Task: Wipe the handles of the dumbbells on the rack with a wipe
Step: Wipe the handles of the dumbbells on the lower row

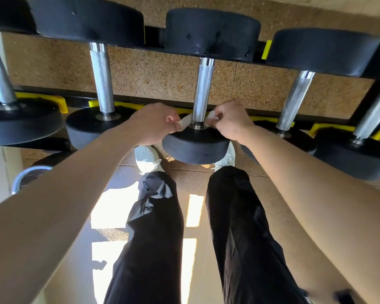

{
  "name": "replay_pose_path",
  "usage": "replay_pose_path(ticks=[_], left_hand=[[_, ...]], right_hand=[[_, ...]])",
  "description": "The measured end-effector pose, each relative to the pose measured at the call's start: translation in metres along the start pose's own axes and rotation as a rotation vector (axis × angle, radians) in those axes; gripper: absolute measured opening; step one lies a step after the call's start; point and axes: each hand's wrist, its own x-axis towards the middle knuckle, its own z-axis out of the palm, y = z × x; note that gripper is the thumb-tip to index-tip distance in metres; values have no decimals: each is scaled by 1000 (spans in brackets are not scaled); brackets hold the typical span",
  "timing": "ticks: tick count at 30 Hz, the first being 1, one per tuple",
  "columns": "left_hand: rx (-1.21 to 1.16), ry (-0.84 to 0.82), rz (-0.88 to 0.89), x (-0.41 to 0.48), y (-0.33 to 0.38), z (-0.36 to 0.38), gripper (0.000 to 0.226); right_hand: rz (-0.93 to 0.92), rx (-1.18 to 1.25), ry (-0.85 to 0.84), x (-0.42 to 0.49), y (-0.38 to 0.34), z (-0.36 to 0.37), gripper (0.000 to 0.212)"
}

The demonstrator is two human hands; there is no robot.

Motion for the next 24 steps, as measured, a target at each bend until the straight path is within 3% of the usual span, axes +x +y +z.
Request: replay_pose_path(ticks=[4, 8, 12, 16, 20, 22, 24], left_hand=[[-29, 86, -64, 10, 5, 2, 27], [-327, 128, -141, 27, 18, 2, 29], [-723, 255, -259, 22, 10, -11, 19], [-816, 293, -263, 18, 13, -22, 14], [-848, 277, -237, 30, 44, -24, 13], [-996, 316, -286, 28, 45, -26, 14], [-1140, 395, -303, 23, 33, -29, 13]], right_hand=[[39, -2, 29, -11, 9, -19, 11], [16, 43, 192, -12, 19, -37, 21], [8, 112, 251, 4, -8, -24, 22], [25, 135, 370, 5, -11, -32, 20], [70, 247, 506, 6, -2, -51, 16], [68, 327, 529, 11, -12, -49, 5], [121, 551, 507, 17, -27, -43, 11]])
